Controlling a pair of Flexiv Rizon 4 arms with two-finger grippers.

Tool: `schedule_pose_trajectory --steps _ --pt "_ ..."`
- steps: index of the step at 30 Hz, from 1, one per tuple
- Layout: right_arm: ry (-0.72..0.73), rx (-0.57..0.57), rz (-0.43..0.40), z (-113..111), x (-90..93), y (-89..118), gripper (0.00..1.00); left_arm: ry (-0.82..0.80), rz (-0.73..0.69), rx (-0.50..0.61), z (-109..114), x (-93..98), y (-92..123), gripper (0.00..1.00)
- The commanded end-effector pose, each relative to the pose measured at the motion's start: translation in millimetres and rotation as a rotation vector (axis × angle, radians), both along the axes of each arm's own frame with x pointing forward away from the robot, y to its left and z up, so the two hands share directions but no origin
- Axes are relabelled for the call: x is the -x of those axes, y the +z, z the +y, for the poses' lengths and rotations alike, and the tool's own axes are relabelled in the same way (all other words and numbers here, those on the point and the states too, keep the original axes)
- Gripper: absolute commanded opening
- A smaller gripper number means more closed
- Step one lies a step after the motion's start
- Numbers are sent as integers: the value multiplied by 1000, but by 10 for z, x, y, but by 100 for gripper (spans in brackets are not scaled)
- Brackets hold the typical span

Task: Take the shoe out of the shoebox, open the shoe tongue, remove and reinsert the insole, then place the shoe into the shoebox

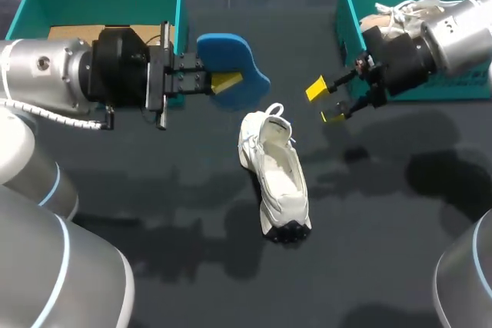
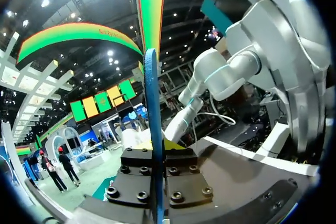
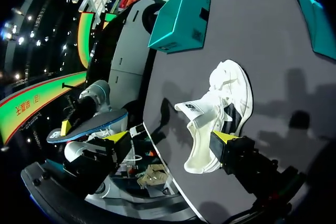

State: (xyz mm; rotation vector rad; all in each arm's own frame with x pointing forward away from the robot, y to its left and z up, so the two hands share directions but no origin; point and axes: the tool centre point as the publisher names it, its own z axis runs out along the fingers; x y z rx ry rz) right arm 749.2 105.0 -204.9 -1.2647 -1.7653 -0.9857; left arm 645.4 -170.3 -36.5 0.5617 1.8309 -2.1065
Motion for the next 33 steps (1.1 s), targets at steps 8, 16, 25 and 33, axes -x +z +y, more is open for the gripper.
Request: schedule_pose_trajectory --steps 8,16,25,33 --pt "-15 -98 1 -20 -22 70 100 45 -493 -3 -96 -25 -328 0" --pt "-17 -104 18 -15 -43 93 100 42 -569 12 -139 -40 -443 0" --pt "-37 -220 117 34 -29 285 100 75 -937 79 -255 -107 -791 0" --pt "-31 -225 140 64 -30 309 100 103 -1064 50 -275 -137 -884 0"
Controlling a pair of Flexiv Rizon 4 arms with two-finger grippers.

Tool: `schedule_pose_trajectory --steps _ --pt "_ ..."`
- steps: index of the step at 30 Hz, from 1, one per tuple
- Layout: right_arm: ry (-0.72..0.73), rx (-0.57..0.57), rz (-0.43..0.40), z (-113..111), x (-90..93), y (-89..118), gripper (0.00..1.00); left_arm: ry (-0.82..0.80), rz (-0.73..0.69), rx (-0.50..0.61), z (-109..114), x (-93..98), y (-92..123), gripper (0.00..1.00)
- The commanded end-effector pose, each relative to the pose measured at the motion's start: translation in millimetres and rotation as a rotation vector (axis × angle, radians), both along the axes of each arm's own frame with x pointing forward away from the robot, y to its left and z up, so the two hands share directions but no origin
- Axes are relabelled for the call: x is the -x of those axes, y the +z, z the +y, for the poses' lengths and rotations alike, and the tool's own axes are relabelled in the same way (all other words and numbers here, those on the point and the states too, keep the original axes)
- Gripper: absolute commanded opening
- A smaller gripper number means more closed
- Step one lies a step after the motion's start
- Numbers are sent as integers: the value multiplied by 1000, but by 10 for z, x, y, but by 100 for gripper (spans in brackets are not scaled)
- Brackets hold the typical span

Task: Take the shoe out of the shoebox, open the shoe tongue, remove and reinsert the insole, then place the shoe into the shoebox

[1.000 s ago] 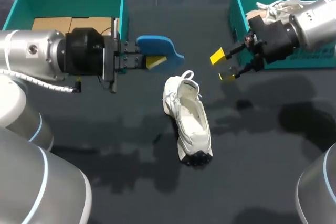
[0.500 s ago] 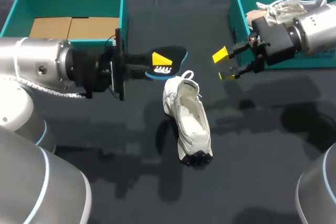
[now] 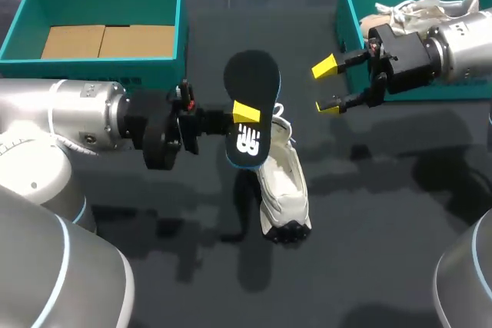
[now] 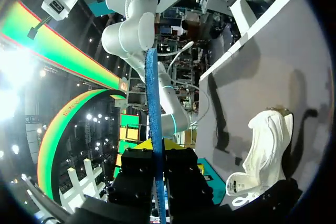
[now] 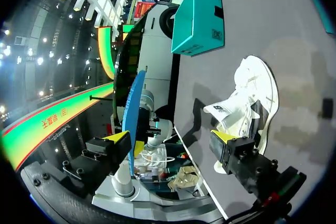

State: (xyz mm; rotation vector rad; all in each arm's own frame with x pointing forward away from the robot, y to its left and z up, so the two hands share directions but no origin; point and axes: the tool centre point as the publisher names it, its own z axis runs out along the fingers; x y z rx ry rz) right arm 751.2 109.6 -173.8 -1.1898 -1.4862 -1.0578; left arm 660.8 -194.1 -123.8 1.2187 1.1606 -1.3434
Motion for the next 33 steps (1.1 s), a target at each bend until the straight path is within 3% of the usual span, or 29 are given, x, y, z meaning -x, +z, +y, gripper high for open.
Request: schedule_pose_trajectory --steps 1,6,15,33 --pt "1 2 1 19 -11 -2 100 11 -41 10 -37 17 -12 0" --pt "2 3 -3 42 -19 16 100 20 -27 2 -58 -7 -67 0" --pt "-32 12 -110 179 55 55 100 73 -45 -60 -201 -135 -220 0" --pt "40 -7 -178 593 58 30 100 137 -49 -118 -386 -282 -374 0"
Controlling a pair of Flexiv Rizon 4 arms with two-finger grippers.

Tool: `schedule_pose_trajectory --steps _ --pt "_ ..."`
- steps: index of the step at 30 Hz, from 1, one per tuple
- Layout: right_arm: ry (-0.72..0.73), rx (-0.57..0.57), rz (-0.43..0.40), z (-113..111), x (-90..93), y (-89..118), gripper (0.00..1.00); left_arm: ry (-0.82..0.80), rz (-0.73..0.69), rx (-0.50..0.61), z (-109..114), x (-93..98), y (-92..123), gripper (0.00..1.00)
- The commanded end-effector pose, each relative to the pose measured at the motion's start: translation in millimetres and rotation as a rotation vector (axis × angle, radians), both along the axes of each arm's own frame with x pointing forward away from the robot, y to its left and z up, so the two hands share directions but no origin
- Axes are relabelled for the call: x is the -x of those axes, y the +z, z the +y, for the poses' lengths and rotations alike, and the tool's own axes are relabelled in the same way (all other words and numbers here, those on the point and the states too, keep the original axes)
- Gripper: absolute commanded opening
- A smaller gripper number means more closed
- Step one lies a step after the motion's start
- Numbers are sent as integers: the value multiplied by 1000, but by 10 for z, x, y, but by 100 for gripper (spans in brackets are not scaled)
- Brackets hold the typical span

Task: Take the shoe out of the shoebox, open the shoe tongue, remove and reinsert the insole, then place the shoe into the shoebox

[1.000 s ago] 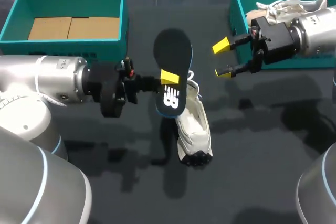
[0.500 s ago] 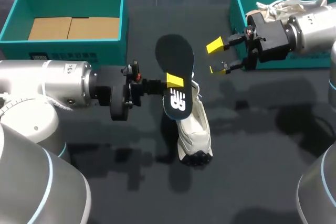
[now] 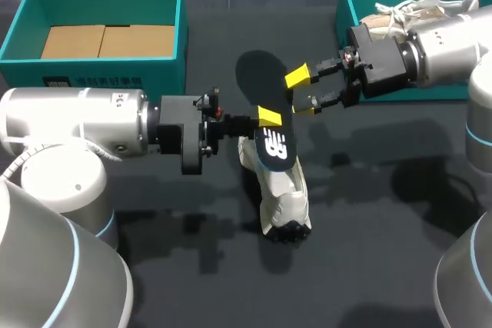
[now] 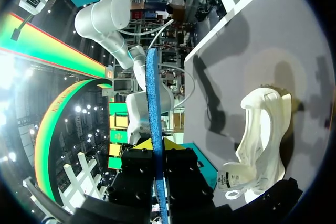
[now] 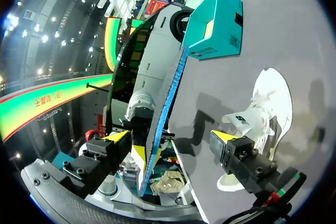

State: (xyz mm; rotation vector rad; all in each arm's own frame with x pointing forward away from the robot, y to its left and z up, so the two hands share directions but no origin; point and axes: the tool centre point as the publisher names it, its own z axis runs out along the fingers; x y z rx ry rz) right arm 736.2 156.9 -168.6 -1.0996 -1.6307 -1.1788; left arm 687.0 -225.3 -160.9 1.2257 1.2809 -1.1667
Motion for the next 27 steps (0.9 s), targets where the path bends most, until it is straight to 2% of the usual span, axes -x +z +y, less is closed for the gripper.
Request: schedule_pose_trajectory --steps 1,6,11,14,24,27 --pt "26 -7 4 135 -91 -25 100 13 -21 -4 -83 -29 -5 0" --pt "32 -33 14 202 -82 -35 98 26 -44 -5 -123 -54 -19 0" --pt "24 -51 24 234 -64 -41 65 34 -56 -10 -150 -63 -45 0" --pt "17 -54 33 234 -45 -45 51 38 -60 -13 -156 -66 -58 0" --pt "-5 -60 55 211 -1 -55 42 66 -75 -16 -157 -76 -87 0" --pt "-5 -61 56 211 -2 -56 36 72 -77 -18 -155 -76 -103 0"
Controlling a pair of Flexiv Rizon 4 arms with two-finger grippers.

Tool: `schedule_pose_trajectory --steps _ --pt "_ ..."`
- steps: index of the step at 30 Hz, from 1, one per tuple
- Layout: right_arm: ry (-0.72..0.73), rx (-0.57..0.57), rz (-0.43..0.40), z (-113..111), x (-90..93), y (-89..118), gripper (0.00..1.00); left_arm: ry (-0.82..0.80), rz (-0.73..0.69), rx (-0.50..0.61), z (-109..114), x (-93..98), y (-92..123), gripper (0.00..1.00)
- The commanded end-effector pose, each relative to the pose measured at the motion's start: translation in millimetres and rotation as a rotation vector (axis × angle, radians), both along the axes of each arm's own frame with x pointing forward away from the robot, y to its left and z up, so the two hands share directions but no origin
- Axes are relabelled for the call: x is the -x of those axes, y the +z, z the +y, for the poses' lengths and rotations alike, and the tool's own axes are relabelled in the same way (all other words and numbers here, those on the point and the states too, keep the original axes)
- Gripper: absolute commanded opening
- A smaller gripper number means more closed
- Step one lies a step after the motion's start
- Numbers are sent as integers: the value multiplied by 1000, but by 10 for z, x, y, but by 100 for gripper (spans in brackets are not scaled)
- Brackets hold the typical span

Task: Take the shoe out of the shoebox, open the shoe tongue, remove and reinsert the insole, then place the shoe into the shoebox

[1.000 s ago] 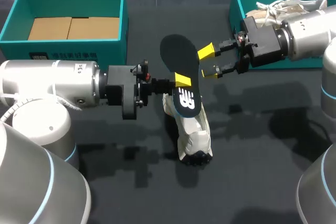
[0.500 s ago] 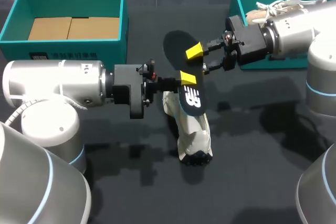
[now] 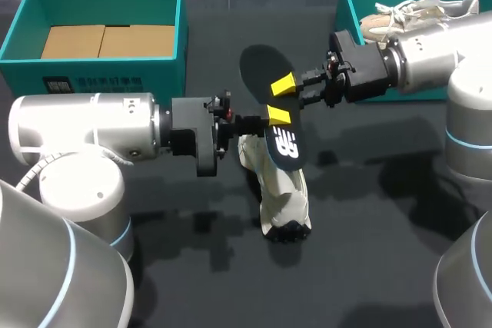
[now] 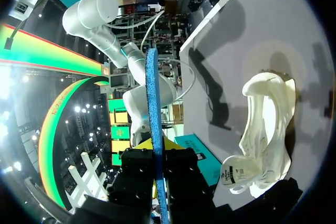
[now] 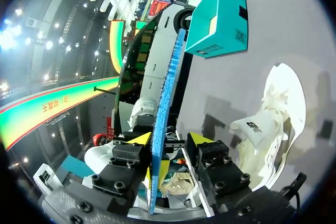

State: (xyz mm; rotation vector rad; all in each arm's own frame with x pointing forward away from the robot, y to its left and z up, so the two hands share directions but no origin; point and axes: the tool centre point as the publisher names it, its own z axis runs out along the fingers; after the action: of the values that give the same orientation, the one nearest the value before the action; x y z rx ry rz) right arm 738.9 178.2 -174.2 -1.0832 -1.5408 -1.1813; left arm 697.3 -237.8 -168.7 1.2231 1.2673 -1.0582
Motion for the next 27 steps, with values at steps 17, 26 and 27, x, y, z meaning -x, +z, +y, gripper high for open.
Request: schedule_pose_trajectory --steps 17,26,27 --pt "1 -15 -12 -26 40 -19 0 22 29 -5 178 100 23 100" --pt "-17 -24 19 -121 132 -178 0 11 89 -21 731 25 294 100" --pt "-19 -25 20 -123 143 -191 0 -16 114 -24 791 11 335 100"
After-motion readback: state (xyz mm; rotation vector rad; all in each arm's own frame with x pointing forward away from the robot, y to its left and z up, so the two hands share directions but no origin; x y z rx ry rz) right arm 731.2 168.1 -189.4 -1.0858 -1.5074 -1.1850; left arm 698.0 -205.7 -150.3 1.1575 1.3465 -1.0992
